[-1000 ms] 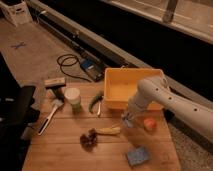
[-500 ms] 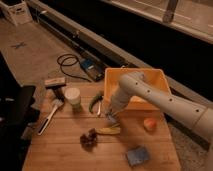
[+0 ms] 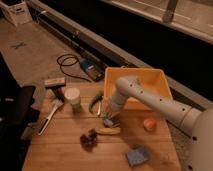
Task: Place towel in table surface
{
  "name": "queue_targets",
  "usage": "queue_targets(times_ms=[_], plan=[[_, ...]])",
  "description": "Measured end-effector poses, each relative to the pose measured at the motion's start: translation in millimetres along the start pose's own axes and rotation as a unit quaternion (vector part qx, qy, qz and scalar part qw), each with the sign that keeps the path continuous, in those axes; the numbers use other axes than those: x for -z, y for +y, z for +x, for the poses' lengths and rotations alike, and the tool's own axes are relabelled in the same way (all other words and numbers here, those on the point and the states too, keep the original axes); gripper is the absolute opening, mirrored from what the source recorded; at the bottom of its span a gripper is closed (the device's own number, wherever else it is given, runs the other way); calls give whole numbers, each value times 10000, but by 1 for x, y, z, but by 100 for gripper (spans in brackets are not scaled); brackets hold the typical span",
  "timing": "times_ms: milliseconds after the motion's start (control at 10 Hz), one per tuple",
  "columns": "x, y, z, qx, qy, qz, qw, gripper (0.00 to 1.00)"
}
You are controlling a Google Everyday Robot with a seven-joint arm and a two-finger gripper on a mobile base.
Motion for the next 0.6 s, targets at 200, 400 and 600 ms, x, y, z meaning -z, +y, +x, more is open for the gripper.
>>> queue_targets(times_ms=[200,400,600], plan=[[-2,2,3,-50,1,14,10000,80],[0,6,6,-66,15,36,10000,80],[0,5,5,-52,13,34,10000,80]])
